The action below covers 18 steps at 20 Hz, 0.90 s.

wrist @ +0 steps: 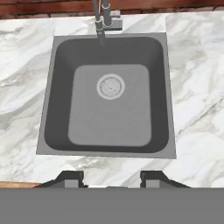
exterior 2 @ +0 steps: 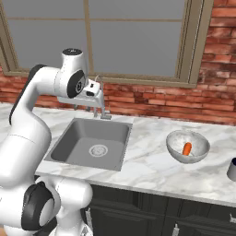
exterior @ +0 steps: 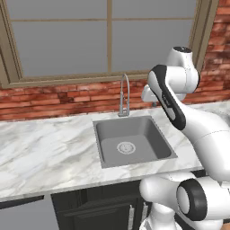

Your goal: Move the mug from next to the sink to the open cabinet. Then, move the bowl with the carrot to the fridge to clear the area for faucet cleaning.

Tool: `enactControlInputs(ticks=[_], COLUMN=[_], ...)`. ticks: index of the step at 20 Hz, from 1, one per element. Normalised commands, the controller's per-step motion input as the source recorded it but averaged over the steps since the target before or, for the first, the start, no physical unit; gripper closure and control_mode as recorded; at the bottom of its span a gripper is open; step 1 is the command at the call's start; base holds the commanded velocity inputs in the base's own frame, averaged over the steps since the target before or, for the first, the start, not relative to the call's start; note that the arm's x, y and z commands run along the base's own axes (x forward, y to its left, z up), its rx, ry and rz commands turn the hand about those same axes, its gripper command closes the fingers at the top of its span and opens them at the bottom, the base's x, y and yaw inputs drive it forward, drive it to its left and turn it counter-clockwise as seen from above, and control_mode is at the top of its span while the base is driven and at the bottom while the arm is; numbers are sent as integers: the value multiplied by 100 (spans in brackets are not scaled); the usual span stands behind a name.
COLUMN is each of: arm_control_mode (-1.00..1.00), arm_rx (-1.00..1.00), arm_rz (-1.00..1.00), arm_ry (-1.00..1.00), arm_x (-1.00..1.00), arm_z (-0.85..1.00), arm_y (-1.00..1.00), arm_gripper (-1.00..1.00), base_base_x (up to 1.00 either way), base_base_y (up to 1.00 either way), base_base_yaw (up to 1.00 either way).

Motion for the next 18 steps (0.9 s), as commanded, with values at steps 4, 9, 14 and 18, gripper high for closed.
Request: enactControlInputs(ticks=[4, 9, 14, 18], arm_control_mode=[-100, -100, -100, 100], arm_rx=[-1, 0, -1, 0], arm_rz=[0, 0, -1, 0], arm_ry=[0, 0, 4, 0], arm_x=[1, 0, -20, 0], arm_z=[0, 0, -17, 0], arm_y=[1, 0, -2, 0], arm_gripper=[-100, -100, -100, -100], base_base_x=[0, 0, 0, -75], base_base_y=[0, 0, 0, -46], base_base_yaw=[0, 0, 0, -4])
